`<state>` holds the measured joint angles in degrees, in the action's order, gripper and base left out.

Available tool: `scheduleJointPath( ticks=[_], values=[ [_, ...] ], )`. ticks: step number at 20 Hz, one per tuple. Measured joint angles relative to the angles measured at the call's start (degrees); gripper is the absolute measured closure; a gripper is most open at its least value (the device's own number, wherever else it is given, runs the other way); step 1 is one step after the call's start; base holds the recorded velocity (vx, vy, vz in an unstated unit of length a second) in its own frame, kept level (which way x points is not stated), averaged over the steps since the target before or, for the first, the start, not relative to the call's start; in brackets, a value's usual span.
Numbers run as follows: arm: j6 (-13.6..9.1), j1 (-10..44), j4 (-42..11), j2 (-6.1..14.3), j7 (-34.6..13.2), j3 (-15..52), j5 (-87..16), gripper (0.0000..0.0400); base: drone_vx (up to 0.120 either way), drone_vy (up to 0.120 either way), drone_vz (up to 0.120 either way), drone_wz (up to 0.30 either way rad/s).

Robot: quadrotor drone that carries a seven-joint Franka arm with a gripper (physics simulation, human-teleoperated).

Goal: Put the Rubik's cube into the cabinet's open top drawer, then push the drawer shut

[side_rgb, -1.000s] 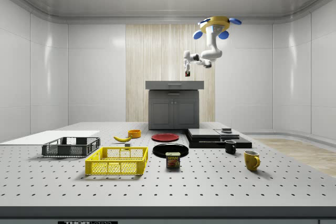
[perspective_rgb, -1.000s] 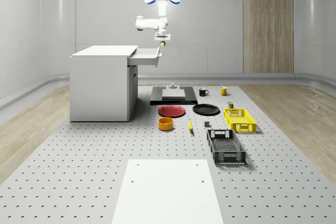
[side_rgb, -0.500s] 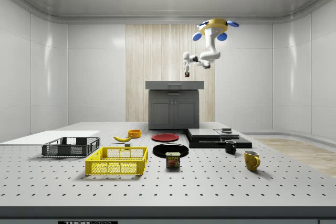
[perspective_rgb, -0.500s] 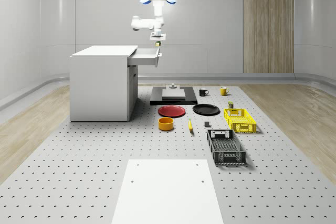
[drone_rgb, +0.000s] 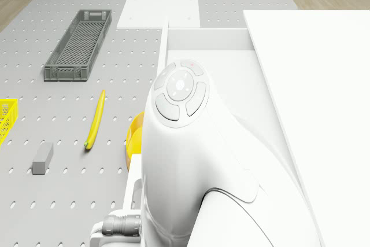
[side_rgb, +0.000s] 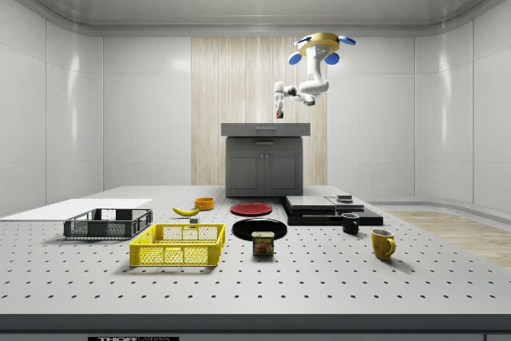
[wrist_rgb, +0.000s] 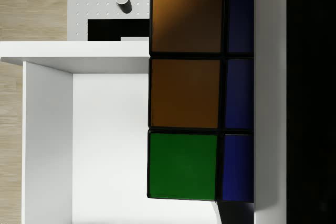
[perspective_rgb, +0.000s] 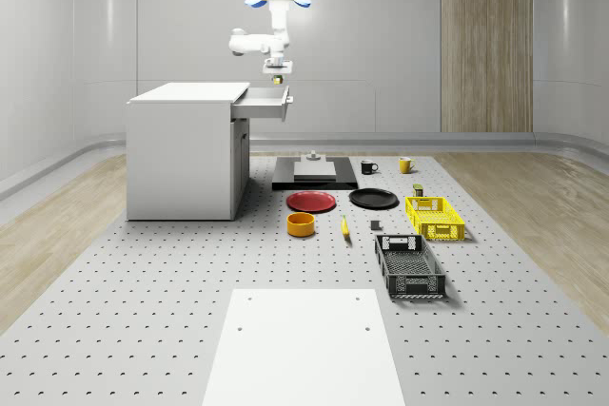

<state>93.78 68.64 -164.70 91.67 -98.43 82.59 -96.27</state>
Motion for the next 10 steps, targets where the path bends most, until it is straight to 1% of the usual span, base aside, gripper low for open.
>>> scheduleJointPath(
  ticks=[5,7,10],
  values=[
    [0.0,0.0,0.0,0.0,0.0,0.0,0.0,0.0080,0.000,-0.120,0.000,0.000],
    [0.1,0.0,0.0,0.1,0.0,0.0,0.0,0.0080,0.000,-0.120,-0.100,0.000],
    [0.1,0.0,0.0,0.1,0.0,0.0,0.0,0.0080,0.000,0.000,-0.120,0.000]
  ],
)
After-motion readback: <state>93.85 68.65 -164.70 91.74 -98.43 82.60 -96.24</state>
